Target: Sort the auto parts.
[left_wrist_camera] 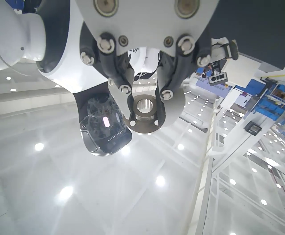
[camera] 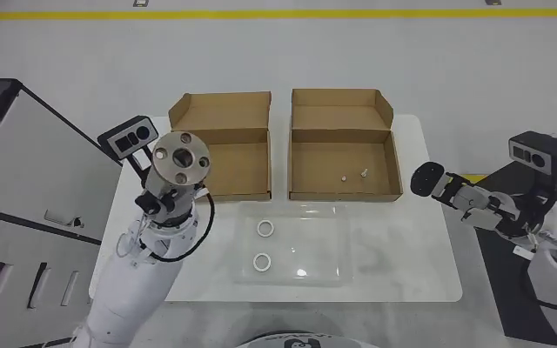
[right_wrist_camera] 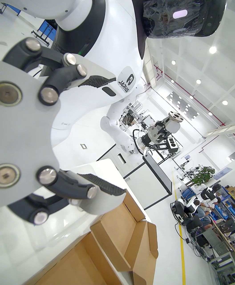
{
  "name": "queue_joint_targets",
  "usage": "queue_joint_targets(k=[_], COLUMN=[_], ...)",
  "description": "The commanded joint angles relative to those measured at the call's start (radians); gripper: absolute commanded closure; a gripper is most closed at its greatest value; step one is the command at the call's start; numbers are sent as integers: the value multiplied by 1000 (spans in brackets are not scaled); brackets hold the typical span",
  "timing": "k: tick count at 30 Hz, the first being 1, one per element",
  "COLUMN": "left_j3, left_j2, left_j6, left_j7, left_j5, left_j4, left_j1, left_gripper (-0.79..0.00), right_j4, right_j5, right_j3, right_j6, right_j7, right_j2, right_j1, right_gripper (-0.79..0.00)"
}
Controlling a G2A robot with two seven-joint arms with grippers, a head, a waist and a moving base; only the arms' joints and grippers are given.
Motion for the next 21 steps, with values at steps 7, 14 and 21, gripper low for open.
queue_joint_targets(k=[7, 14, 21], left_j3=[-78, -89, -94], left_j2=[-43, -68, -90], left_j6=[0, 0, 0], left_j7=[-139, -139, -139], left_j5=[92, 87, -37], left_j4=[68, 70, 58], left_j1=[16, 25, 39], left_gripper=[0, 0, 0], right_j4=[0, 0, 0], right_j5=[0, 0, 0], right_j3=[0, 0, 0], right_j6=[0, 0, 0], right_j7=[0, 0, 0], right_j2=[0, 0, 0], right_j1=[0, 0, 0], right_gripper=[-785, -785, -785])
